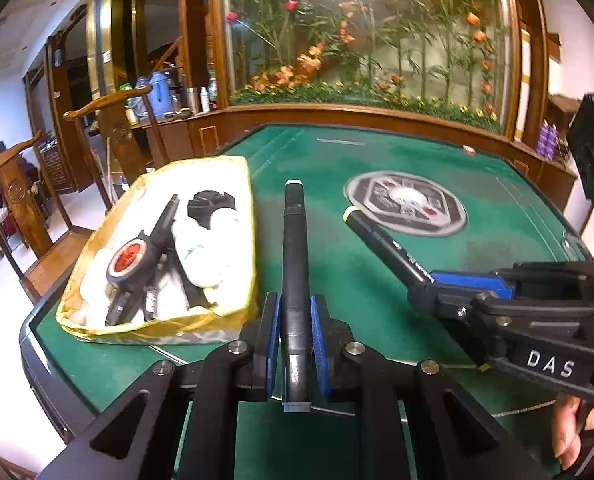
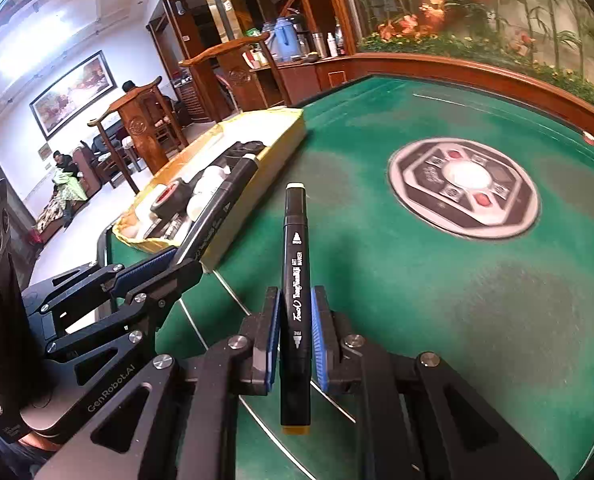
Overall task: Organize rigid objects
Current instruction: 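Carry both black markers over the tray with both tools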
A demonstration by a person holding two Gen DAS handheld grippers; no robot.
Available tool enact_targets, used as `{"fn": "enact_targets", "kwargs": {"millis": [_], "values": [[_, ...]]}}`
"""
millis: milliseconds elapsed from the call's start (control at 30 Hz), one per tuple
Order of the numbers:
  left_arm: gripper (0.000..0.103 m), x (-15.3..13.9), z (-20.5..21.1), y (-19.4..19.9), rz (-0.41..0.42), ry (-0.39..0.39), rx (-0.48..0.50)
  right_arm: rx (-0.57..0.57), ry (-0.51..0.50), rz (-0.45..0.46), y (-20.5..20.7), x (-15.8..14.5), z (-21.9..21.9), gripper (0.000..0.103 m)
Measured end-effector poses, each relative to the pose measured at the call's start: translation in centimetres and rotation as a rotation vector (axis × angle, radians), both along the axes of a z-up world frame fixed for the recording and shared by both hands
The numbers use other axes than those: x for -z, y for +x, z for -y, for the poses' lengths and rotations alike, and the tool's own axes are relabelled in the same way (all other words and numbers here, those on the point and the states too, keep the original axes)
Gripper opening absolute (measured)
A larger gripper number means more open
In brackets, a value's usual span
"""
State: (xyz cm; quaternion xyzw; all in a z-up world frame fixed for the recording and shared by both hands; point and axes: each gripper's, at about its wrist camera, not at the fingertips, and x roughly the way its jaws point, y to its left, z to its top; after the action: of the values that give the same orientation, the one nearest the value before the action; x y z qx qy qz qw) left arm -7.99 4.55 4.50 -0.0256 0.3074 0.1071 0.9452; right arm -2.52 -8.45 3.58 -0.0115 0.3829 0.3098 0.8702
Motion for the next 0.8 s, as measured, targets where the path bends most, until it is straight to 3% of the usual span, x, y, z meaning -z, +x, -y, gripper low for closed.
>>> {"fn": "enact_targets", "kwargs": {"millis": [467,800], "values": [[0.015,-1.6,-7.8,0.7,0.051,0.004,-0.176,-0.109,-0.032,0.066,2.0,-3.6,-9.6,0.014],[0.015,-0.5,-12.7,2.5,0.018,-0.02,-0.26,-0.105,-0.023,0.005,5.5,-3.8,-15.1,0.014]]}}
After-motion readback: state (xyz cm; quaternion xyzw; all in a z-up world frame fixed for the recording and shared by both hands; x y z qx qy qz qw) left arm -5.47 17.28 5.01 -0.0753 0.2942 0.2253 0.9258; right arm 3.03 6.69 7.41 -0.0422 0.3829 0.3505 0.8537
